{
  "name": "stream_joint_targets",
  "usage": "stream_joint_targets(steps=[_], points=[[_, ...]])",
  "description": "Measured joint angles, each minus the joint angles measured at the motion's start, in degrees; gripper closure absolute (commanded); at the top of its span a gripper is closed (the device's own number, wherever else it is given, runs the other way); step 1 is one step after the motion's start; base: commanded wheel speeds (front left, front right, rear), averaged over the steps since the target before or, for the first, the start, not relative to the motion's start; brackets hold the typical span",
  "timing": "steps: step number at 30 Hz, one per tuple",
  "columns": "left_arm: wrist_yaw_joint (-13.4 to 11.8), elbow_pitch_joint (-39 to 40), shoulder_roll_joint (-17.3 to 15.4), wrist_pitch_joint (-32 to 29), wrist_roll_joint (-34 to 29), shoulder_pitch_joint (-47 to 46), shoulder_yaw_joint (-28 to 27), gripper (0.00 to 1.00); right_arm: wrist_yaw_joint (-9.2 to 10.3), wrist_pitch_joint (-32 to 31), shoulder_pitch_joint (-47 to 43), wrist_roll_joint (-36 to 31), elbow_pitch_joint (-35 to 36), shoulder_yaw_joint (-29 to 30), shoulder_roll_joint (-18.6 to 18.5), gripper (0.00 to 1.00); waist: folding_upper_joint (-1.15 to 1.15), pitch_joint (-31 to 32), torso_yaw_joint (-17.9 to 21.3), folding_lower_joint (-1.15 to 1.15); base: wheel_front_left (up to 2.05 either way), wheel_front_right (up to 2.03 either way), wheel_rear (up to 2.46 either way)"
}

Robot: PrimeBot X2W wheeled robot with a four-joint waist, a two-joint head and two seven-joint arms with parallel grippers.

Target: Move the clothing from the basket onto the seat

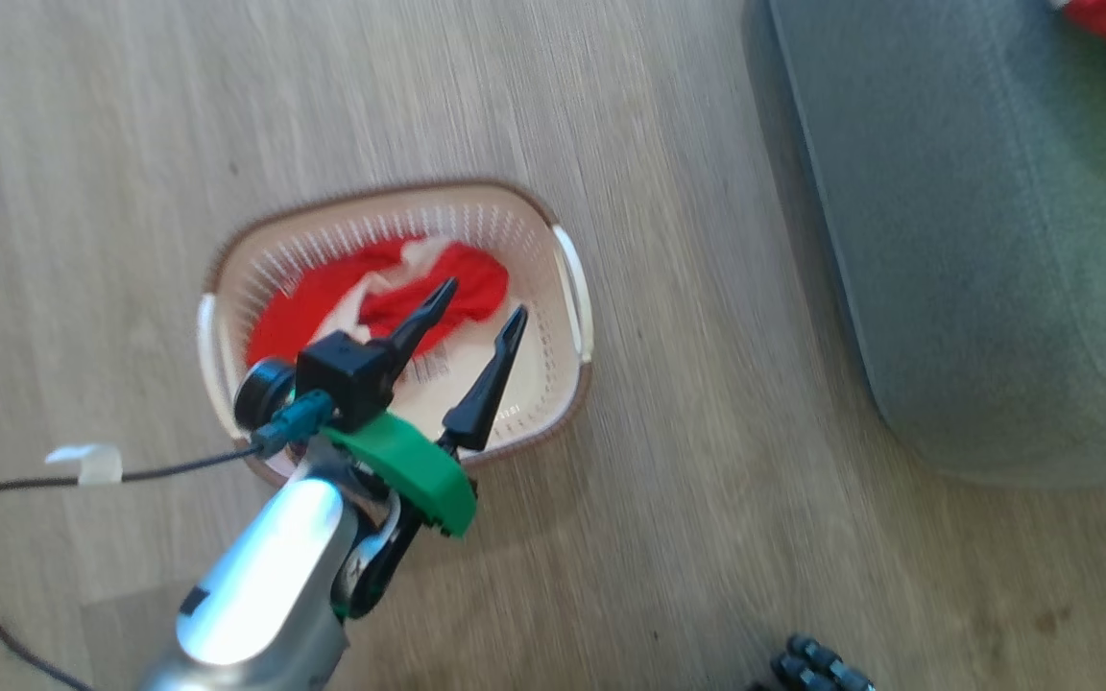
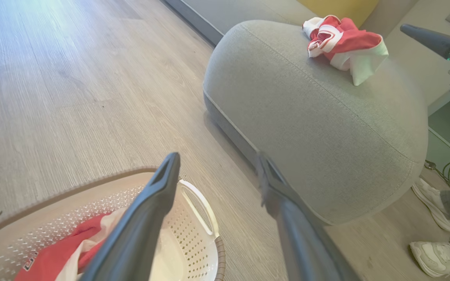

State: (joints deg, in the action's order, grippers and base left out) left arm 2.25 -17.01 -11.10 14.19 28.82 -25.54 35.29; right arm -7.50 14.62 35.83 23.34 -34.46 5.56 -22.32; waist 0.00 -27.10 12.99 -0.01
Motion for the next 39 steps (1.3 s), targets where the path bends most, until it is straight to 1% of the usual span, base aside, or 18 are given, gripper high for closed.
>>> stream_joint_targets(steps=[2,4,6,8,12,15,17,22,28,32,36,39], points=[[-0.08,-0.83,0.25,0.01,0.02,1.06,-0.62,0.00,0.00,0.01,-3.20,-0.18,3.56,0.46,1.15,0.00,0.00,2.03,-0.49,0.00,0.00,0.00,0.00],[-0.27,-1.64,1.16,0.02,0.41,1.96,-1.62,0.00,0.00,0.01,-6.67,-1.70,6.90,0.56,2.20,0.00,0.00,4.01,-1.25,0.00,0.00,0.00,0.00],[-1.00,-1.74,2.46,0.02,0.67,3.00,-3.76,0.00,0.00,0.01,-10.38,-2.70,10.10,0.94,3.89,0.00,0.00,5.93,-2.27,0.00,0.00,0.00,0.00],[-1.65,-1.66,3.18,0.04,0.40,4.08,-6.32,0.00,0.00,0.01,-13.94,-4.46,12.57,-0.02,5.54,0.00,0.00,7.79,-3.39,0.00,0.00,0.00,0.00],[-1.92,-1.71,3.55,0.09,-0.75,7.57,-11.47,0.00,0.00,0.01,-18.87,-5.23,15.86,-1.83,9.57,0.00,0.00,11.61,-5.51,0.00,0.00,0.00,0.00],[-1.87,-1.80,4.03,0.09,-1.54,11.03,-14.26,0.00,0.00,0.01,-21.44,-6.46,17.31,-4.04,11.28,0.00,0.00,14.45,-7.16,0.00,0.00,0.00,0.00],[-1.83,-1.82,4.49,0.09,-2.37,12.90,-15.97,0.00,0.00,0.00,-22.98,-7.36,17.39,-5.57,12.10,0.00,0.00,16.11,-8.34,0.00,0.00,0.00,0.00],[-1.41,-1.65,5.59,0.09,-4.47,15.30,-20.79,0.00,0.00,0.00,-25.70,-8.43,17.19,-7.10,14.44,0.00,0.00,19.04,-11.51,0.00,0.00,0.00,0.00],[-0.42,-2.35,6.00,0.09,-7.02,16.71,-25.39,0.00,0.00,0.00,-26.20,-12.04,16.40,-7.60,15.51,0.00,0.00,21.39,-14.37,0.00,0.00,0.00,0.00],[0.31,-3.10,6.54,0.09,-8.28,17.61,-27.37,0.00,0.00,0.00,-28.17,-12.57,15.64,-7.61,17.04,0.00,0.00,22.80,-15.37,0.00,0.00,0.00,0.00],[0.75,-3.55,7.11,0.09,-9.00,18.26,-28.46,0.00,0.00,0.00,-29.94,-13.05,14.91,-7.54,17.73,0.00,0.00,23.58,-15.66,0.00,0.00,0.00,0.00],[1.65,-3.61,7.49,0.09,-9.76,18.74,-29.48,0.00,0.00,0.00,-30.46,-13.29,14.84,-7.54,18.36,0.00,0.00,23.75,-15.57,0.00,0.00,0.00,0.00]])
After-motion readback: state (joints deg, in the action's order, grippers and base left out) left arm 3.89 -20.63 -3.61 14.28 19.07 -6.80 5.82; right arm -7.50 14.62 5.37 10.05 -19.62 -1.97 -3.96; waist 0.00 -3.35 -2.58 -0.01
